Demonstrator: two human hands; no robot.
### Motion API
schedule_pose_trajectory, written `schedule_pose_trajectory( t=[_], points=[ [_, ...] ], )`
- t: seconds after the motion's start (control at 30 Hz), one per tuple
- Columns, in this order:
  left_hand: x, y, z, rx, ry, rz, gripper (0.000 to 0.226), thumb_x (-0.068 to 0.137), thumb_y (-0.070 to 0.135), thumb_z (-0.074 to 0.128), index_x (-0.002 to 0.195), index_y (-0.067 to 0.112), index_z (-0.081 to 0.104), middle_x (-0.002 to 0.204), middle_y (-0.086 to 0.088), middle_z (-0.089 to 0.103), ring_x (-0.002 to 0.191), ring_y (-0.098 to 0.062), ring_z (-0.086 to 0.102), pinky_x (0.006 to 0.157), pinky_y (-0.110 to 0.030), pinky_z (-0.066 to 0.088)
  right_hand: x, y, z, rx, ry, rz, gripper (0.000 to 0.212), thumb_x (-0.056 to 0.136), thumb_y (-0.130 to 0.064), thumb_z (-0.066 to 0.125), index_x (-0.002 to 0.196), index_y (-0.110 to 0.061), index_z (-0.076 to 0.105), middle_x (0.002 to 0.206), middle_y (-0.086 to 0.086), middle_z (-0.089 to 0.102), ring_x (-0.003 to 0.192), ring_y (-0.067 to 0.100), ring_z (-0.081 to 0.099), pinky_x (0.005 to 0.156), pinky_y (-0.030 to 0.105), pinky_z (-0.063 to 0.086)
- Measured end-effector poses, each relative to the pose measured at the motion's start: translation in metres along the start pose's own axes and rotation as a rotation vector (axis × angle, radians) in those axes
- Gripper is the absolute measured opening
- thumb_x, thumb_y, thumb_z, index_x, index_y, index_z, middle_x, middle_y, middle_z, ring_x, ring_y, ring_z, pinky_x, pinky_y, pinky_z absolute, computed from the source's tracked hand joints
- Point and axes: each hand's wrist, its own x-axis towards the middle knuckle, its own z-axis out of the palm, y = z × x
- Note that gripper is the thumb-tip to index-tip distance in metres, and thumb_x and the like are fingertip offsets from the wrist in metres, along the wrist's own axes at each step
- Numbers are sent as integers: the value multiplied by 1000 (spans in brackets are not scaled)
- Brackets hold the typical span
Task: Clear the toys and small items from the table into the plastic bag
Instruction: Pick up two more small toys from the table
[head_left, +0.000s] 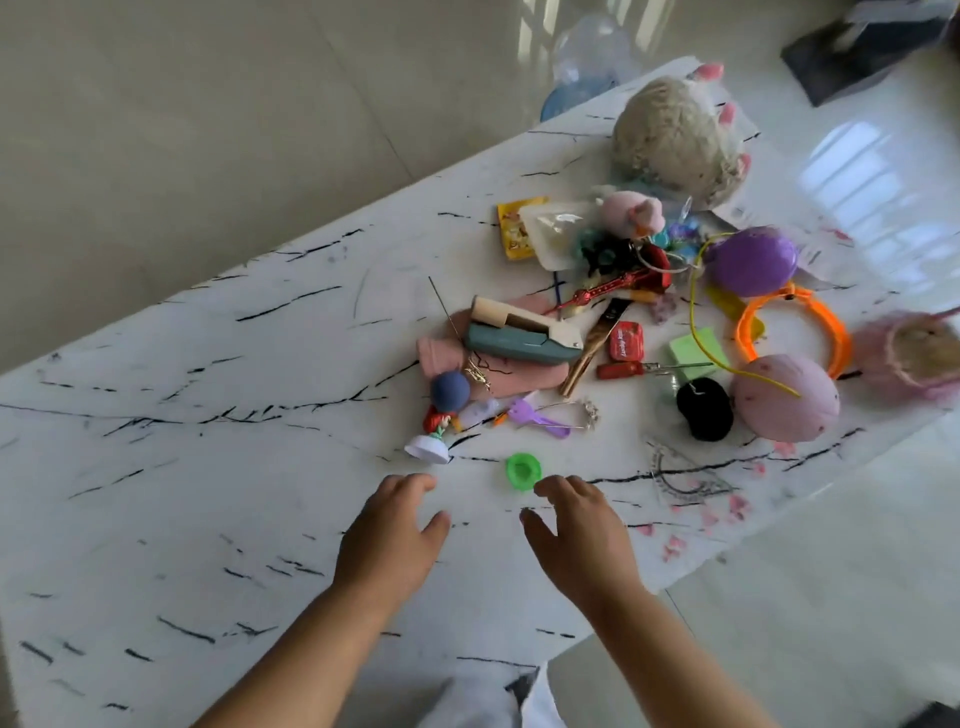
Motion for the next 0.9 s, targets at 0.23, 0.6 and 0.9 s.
schedule_pose_trajectory(
  t=[0.23,0.6,0.9],
  points=[
    [106,18,36,100,250,202,65,82,22,64,141,15,37,140,-9,39,124,-30,38,95,-39,39,56,24,53,-15,8,-17,45,86,-34,54,130,-26,44,129,-1,45,116,21,41,89,29,39],
    [143,8,61,265,269,262,34,73,19,72,103,17,56,114,-8,47,98,-34,45,69,-37,42,76,45,108,-122,13,-76,47,80,-3,47,124,-17,49,135,10,35,110,30,34,86,33,41],
    [93,-25,44,60,300,232,31,65,11,68,73,28,44,83,6,47,61,-26,49,54,-26,36,77,33,94,88,135,16,22,82,-19,53,103,-13,52,100,3,45,88,24,43,62,28,32]
  ],
)
